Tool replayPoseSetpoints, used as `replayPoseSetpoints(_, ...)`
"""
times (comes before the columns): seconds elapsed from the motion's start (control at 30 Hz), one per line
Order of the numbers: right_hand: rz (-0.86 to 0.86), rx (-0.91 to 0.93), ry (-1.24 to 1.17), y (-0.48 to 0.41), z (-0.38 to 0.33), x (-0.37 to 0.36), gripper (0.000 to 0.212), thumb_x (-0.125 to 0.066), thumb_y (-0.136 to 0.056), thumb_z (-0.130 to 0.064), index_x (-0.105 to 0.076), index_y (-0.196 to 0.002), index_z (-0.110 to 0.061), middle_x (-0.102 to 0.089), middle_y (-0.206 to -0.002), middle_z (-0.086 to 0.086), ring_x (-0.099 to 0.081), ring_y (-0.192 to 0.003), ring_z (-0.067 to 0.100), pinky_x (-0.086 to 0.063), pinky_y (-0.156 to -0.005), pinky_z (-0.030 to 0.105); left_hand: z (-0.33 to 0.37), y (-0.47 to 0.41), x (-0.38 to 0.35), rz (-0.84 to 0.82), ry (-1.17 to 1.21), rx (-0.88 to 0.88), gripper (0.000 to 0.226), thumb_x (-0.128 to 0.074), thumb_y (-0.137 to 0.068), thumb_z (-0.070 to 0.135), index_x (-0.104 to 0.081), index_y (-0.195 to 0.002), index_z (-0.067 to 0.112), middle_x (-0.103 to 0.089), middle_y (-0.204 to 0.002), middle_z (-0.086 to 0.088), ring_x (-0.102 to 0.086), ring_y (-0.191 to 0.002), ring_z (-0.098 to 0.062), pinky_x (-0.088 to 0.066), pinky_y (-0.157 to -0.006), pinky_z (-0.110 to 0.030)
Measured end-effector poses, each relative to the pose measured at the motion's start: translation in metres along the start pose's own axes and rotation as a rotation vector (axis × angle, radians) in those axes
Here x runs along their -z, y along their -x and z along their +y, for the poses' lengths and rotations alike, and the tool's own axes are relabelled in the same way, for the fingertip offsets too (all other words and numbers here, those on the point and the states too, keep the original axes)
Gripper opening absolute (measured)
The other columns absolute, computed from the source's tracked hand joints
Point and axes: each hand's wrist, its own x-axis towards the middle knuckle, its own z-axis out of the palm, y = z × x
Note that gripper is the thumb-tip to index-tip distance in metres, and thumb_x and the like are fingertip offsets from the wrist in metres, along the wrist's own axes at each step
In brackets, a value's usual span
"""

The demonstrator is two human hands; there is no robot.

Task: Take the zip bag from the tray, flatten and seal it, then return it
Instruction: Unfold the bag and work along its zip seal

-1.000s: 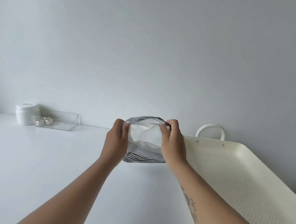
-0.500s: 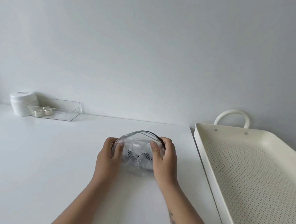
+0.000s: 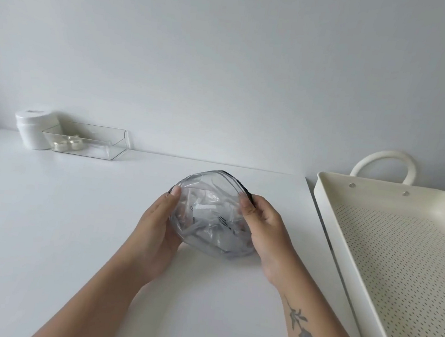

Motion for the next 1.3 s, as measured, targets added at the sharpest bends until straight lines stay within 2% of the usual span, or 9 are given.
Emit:
replayPoseSetpoints(0.17,0.037,0.072,-0.075,0.001,0.001,0.004,0.019,-0.072,-0.081,-0.043,-0.068,-0.088,-0.026,-0.060,-0.077,-0.012,-0.054,-0.067,0.005,-0.046,-0.054,0.015,0.006,0.002,0.007,0.061,0.021,-0.022,0.041,-0.064,-0.092,0.029,-0.055,-0.116,-0.004,-0.049,-0.118,-0.014,-0.047,-0.104,-0.034,-0.055,-0.089,-0.045)
replayPoseSetpoints(0.27,0.115,0.101,-0.017,0.001,0.000,0.004,0.008,-0.070,-0.086,-0.027,-0.063,-0.083,-0.025,-0.052,-0.069,-0.010,-0.044,-0.058,0.010,-0.041,-0.044,0.019,0.009,0.003,0.009,0.071,0.005,-0.048,0.025,-0.066,-0.090,0.020,-0.063,-0.109,0.004,-0.059,-0.104,-0.016,-0.064,-0.092,-0.028,-0.058,-0.076,-0.039)
replayPoseSetpoints(0.4,0.199,0.164,0.084,0.001,0.000,0.003,0.011,-0.066,-0.089,-0.022,-0.058,-0.082,-0.025,-0.049,-0.062,-0.016,-0.041,-0.053,0.005,-0.040,-0.048,0.014,0.008,0.005,0.009,0.197,-0.146,-0.106,0.009,-0.073,-0.080,0.021,-0.069,-0.083,0.013,-0.054,-0.072,-0.006,-0.055,-0.059,-0.017,-0.057,-0.068,-0.038)
replayPoseSetpoints(0.5,0.280,0.189,0.097,-0.001,0.000,0.005,0.013,-0.066,-0.089,-0.017,-0.056,-0.081,-0.023,-0.046,-0.058,-0.016,-0.039,-0.051,0.003,-0.038,-0.048,0.010,0.001,0.003,0.008,0.340,-0.396,-0.200,0.018,-0.071,-0.086,0.021,-0.063,-0.073,0.013,-0.056,-0.057,0.003,-0.055,-0.053,-0.016,-0.051,-0.072,-0.039)
replayPoseSetpoints(0.67,0.457,0.323,0.408,0.000,0.003,0.000,0.015,-0.066,-0.089,-0.021,-0.052,-0.084,-0.023,-0.051,-0.078,-0.006,-0.048,-0.066,0.006,-0.038,-0.058,0.020,-0.007,0.000,-0.001,0.547,-0.675,-0.336,0.027,-0.067,-0.087,0.030,-0.051,-0.065,0.024,-0.057,-0.054,0.007,-0.067,-0.052,-0.013,-0.040,-0.050,-0.020)
replayPoseSetpoints(0.8,0.593,0.319,0.516,0.001,0.006,-0.005,0.030,-0.070,-0.085,-0.031,-0.043,-0.079,-0.022,-0.044,-0.073,-0.011,-0.046,-0.067,0.002,-0.032,-0.051,0.019,-0.015,0.002,-0.010,0.671,-0.727,-0.355,0.041,-0.061,-0.087,0.039,-0.033,-0.064,0.020,-0.037,-0.055,0.010,-0.049,-0.039,-0.007,-0.031,-0.037,-0.009)
replayPoseSetpoints(0.93,0.358,0.166,0.283,0.000,0.004,0.000,0.027,-0.075,-0.080,-0.035,-0.056,-0.077,-0.017,-0.054,-0.065,-0.004,-0.046,-0.058,0.009,-0.038,-0.055,0.019,-0.017,0.001,-0.015,0.738,-0.703,-0.256,0.038,-0.053,-0.092,0.045,-0.038,-0.072,0.016,-0.049,-0.065,0.003,-0.045,-0.034,-0.004,-0.034,-0.035,-0.015)
replayPoseSetpoints(1.13,-0.157,-0.170,-0.211,0.004,-0.003,0.014,0.044,-0.082,-0.072,-0.037,-0.069,-0.110,-0.019,-0.073,-0.109,0.004,-0.069,-0.093,0.022,-0.057,-0.084,0.040,-0.006,-0.001,-0.011,0.696,-0.411,-0.101,0.021,-0.041,-0.095,0.043,-0.047,-0.089,0.024,-0.059,-0.088,-0.004,-0.065,-0.057,-0.020,-0.059,-0.058,-0.040)
replayPoseSetpoints(1.3,-0.128,-0.211,-0.326,0.007,-0.003,0.020,0.042,-0.078,-0.076,-0.036,-0.069,-0.111,-0.015,-0.072,-0.106,0.009,-0.069,-0.094,0.029,-0.057,-0.076,0.034,0.004,0.004,-0.007,0.484,-0.127,-0.049,0.025,-0.048,-0.092,0.026,-0.051,-0.103,0.004,-0.058,-0.090,-0.011,-0.063,-0.070,-0.028,-0.056,-0.059,-0.035)
